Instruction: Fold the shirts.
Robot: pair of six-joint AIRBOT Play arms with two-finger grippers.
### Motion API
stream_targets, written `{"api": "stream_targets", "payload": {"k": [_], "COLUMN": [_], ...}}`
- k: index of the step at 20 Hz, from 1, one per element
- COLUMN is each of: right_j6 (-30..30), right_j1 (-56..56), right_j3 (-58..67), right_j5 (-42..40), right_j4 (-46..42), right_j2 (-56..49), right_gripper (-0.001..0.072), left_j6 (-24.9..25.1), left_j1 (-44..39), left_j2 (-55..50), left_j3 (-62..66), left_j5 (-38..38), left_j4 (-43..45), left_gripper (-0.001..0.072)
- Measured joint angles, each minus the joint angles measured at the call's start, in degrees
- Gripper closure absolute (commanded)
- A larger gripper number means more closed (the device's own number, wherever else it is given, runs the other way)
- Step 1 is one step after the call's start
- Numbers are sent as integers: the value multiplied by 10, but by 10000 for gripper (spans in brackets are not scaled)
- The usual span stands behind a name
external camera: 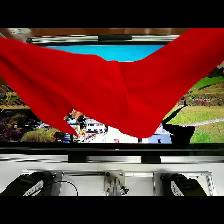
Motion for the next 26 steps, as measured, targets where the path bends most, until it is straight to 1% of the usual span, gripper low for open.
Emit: {"api": "stream_targets", "payload": {"k": [2,4,6,8,11,15,19,21,22,24,25,26], "right_j6": [28,49,60,69,83,107,139,172,191,221,225,224], "right_j1": [0,0,0,0,-1,-1,-1,-1,-1,-1,-1,-1], "right_j3": [0,0,-1,-2,-2,-2,-2,-2,-2,-2,-2,-2], "right_j5": [11,44,95,132,140,121,78,42,34,22,19,21], "right_j4": [-32,-45,-60,-84,-111,-118,-84,-70,-64,-33,-13,8], "right_j2": [3,0,-15,-31,-64,-134,-244,-304,-334,-395,-419,-438], "right_gripper": [635,635,635,635,635,635,635,634,591,72,51,51], "left_j6": [-6,-19,-29,-36,-42,-52,-94,-129,-149,-184,-199,-210], "left_j1": [0,0,-2,-10,-28,-33,-11,4,11,18,20,23], "left_j2": [-1,0,0,1,1,-10,-63,-101,-121,-160,-174,-186], "left_j3": [-29,-82,-158,-245,-358,-447,-476,-481,-482,-485,-485,-485], "left_j5": [-61,-98,-113,-105,-70,21,143,207,234,266,276,278], "left_j4": [37,38,11,-23,-52,-66,-72,-73,-74,-78,-83,-87], "left_gripper": [673,673,673,673,673,673,672,670,567,83,45,50]}}
